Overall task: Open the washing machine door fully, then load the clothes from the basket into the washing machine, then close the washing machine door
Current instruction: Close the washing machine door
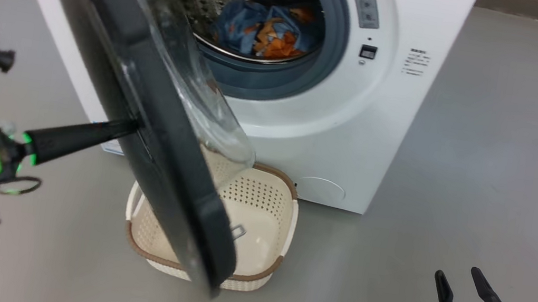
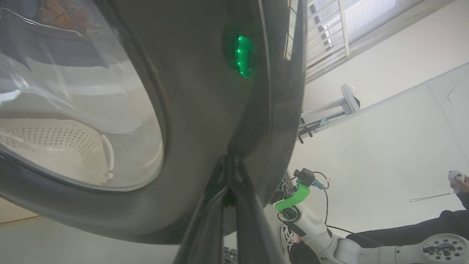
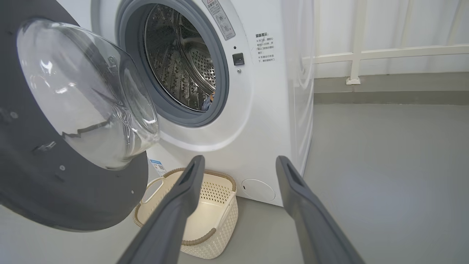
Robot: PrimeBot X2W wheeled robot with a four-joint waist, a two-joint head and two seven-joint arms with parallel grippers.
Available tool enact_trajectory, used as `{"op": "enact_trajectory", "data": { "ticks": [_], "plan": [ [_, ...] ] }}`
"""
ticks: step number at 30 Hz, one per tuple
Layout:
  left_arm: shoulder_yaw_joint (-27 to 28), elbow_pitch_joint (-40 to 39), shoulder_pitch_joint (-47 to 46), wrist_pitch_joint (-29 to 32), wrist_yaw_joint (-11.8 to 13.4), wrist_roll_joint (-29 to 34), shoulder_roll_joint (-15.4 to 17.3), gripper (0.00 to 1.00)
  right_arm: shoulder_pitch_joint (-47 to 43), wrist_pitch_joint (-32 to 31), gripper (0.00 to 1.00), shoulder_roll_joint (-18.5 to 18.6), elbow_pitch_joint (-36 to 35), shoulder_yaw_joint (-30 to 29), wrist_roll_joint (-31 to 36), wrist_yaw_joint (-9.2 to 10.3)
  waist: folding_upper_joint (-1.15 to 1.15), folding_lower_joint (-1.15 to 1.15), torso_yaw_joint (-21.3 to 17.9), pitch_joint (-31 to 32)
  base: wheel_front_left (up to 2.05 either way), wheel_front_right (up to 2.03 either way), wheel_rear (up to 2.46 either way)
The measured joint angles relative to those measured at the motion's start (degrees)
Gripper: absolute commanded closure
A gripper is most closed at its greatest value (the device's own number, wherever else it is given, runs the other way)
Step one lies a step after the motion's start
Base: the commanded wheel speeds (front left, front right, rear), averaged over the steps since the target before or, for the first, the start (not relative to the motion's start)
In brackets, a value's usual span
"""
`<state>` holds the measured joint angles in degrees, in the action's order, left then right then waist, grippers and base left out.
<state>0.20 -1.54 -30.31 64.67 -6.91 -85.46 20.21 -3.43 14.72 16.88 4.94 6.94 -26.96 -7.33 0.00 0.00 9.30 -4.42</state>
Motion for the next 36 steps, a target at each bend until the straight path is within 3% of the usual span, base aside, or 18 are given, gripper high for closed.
{"op": "enact_trajectory", "data": {
  "ticks": [15, 23, 31, 36],
  "plan": [
    [-6.25, 4.37, -8.43, -12.26, -0.18, 4.30, -4.91, 1.00, 2.73, 0.01, 0.00, -0.29, -0.32, -0.57, 0.00, 0.00, 0.00, 0.00, -6.08, -3.03, 0.00, 0.00, 0.00],
    [-9.16, 6.59, -10.23, -17.15, -0.18, 4.76, -4.46, 1.00, 3.52, 0.00, 0.00, -0.45, -0.42, -1.23, 0.00, 0.00, 0.00, 0.00, -8.88, -4.41, 0.00, 0.00, 0.00],
    [-11.05, 5.95, -8.56, -23.27, -0.18, 5.54, -0.42, 1.00, 3.45, 0.00, 0.00, -0.75, -0.27, -1.80, 0.13, 0.00, 0.00, 0.00, -9.10, -3.79, 0.00, 0.00, 0.00],
    [-12.51, 5.82, -2.81, -29.76, -0.18, 6.66, 1.90, 0.72, 3.30, 0.00, 0.00, -0.74, -0.01, -1.90, 0.13, 0.00, 0.00, 0.00, -8.67, -2.66, 0.00, 0.00, 0.00]
  ]
}}
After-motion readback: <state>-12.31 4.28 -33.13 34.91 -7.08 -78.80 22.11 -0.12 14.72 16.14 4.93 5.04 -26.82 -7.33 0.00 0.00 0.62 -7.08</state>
